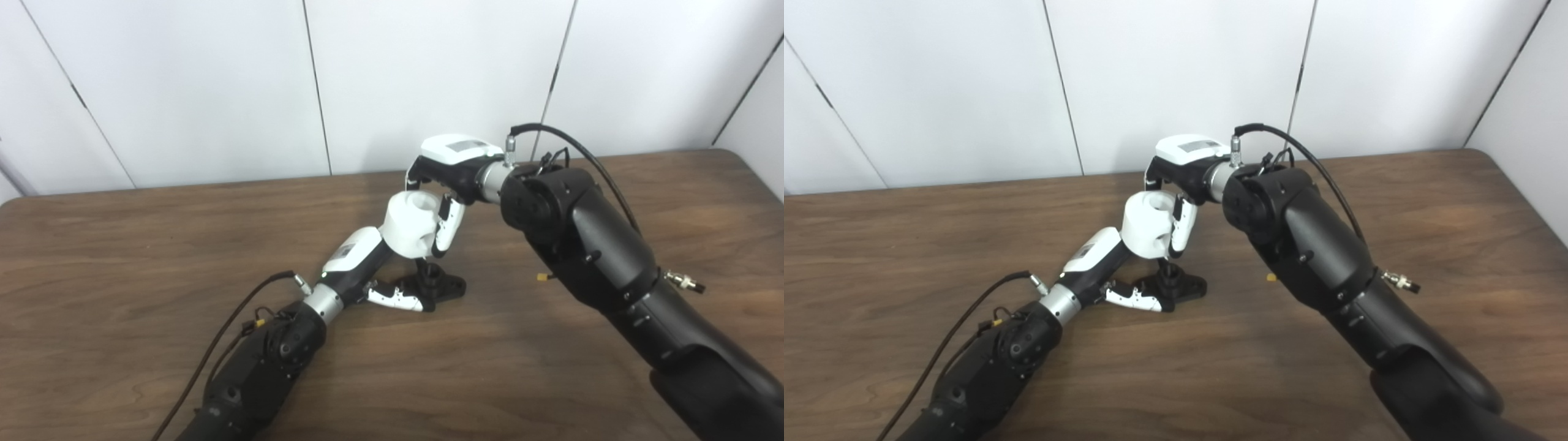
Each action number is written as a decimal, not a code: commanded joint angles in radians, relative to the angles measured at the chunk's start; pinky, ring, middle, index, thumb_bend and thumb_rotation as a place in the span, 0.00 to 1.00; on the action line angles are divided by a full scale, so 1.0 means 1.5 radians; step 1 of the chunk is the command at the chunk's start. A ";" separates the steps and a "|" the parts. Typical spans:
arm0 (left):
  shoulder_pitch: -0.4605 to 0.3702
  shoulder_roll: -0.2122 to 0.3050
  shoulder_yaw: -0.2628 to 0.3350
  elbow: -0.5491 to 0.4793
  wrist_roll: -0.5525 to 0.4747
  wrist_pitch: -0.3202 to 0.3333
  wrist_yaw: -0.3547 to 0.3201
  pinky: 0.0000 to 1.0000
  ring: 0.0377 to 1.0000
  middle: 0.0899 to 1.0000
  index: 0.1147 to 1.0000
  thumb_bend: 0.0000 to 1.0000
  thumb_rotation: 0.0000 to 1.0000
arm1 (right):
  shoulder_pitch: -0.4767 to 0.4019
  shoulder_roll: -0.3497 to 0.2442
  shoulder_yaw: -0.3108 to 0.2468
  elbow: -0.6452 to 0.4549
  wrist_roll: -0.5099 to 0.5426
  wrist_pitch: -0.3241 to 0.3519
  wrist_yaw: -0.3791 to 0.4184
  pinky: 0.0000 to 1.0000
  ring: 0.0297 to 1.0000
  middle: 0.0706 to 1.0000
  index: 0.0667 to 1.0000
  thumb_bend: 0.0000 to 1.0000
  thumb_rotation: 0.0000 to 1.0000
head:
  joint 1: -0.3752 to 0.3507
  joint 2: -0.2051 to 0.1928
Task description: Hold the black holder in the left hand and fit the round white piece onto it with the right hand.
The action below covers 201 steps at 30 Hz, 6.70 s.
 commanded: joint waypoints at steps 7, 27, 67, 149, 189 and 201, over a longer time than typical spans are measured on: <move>0.051 -0.007 -0.020 0.043 0.016 0.034 -0.035 0.98 1.00 0.93 0.41 0.52 0.06 | -0.043 -0.035 -0.007 -0.013 0.002 -0.047 0.005 0.70 0.80 0.74 0.45 0.52 0.14 | -0.007 0.002; 0.049 -0.004 -0.019 0.052 0.016 0.030 -0.036 0.99 1.00 0.94 0.41 0.52 0.06 | -0.050 -0.043 -0.019 -0.034 -0.009 -0.041 0.037 0.72 0.81 0.76 0.45 0.52 0.14 | -0.013 0.011; 0.054 0.003 -0.011 0.026 0.007 0.042 -0.049 0.97 1.00 0.94 0.41 0.52 0.06 | 0.005 -0.041 -0.025 -0.052 0.004 -0.053 0.062 0.72 0.79 0.74 0.45 0.52 0.14 | -0.018 0.030; 0.057 0.008 -0.013 0.010 0.006 0.054 -0.059 0.92 1.00 0.94 0.41 0.52 0.06 | 0.034 -0.055 0.031 -0.054 -0.008 -0.079 0.085 0.69 0.79 0.75 0.45 0.52 0.14 | -0.030 0.045; 0.062 0.008 -0.024 -0.009 0.000 0.070 -0.063 0.96 1.00 0.94 0.41 0.52 0.06 | 0.037 -0.007 0.049 -0.058 -0.059 -0.029 0.126 0.65 0.85 0.98 0.98 0.98 0.24 | -0.021 0.050; 0.064 0.010 -0.024 -0.010 -0.003 0.069 -0.062 0.93 1.00 0.93 0.41 0.52 0.06 | 0.045 -0.012 0.037 -0.066 -0.079 -0.046 0.100 0.66 0.87 1.00 1.00 1.00 0.24 | -0.019 0.052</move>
